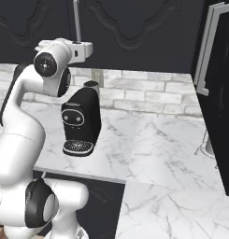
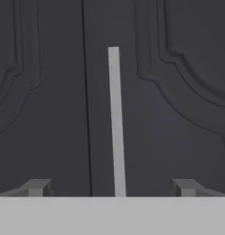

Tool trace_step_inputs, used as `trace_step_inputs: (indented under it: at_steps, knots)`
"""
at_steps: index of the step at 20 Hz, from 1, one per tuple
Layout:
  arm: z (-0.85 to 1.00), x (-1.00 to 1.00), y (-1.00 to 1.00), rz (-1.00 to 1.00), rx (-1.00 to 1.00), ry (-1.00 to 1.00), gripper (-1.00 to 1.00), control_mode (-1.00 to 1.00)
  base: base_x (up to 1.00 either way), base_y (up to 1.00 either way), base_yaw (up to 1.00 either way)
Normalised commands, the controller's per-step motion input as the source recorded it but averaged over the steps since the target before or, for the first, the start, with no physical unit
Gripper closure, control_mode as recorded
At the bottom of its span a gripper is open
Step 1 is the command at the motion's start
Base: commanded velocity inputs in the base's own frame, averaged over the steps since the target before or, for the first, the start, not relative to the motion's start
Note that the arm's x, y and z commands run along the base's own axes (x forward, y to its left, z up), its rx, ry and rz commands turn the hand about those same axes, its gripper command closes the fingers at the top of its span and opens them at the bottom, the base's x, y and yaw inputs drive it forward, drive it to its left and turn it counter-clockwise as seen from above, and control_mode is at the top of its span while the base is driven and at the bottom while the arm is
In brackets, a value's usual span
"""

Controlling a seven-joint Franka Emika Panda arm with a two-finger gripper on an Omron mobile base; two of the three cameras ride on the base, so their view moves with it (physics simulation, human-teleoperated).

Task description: Get the candle and the wine from the cabinet and move them to the dining counter.

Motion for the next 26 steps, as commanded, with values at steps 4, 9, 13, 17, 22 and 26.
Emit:
trace_step_inputs:
  at_steps: [4, 9, 13, 17, 22, 26]
  knots:
    - [-0.05, 0.24, 0.00, 0.04, 0.00, 0.00, -1.00, -1.00, 0.00, 0.00, 0.00]
    - [-0.06, 0.24, 0.00, 0.01, 0.00, 0.00, -1.00, -1.00, 0.00, 0.00, 0.00]
    - [-0.12, 0.20, 0.00, 0.00, 0.00, 0.00, -1.00, -1.00, 0.00, 0.00, 0.00]
    - [-0.14, 0.19, 0.00, 0.00, 0.00, -0.01, -1.00, -1.00, 0.00, 0.00, 0.00]
    - [-0.07, 0.17, 0.00, 0.00, 0.00, 0.00, -1.00, -1.00, 0.00, 0.00, 0.00]
    - [-0.06, 0.25, 0.00, 0.00, 0.00, 0.00, -1.00, -1.00, 0.00, 0.00, 0.00]
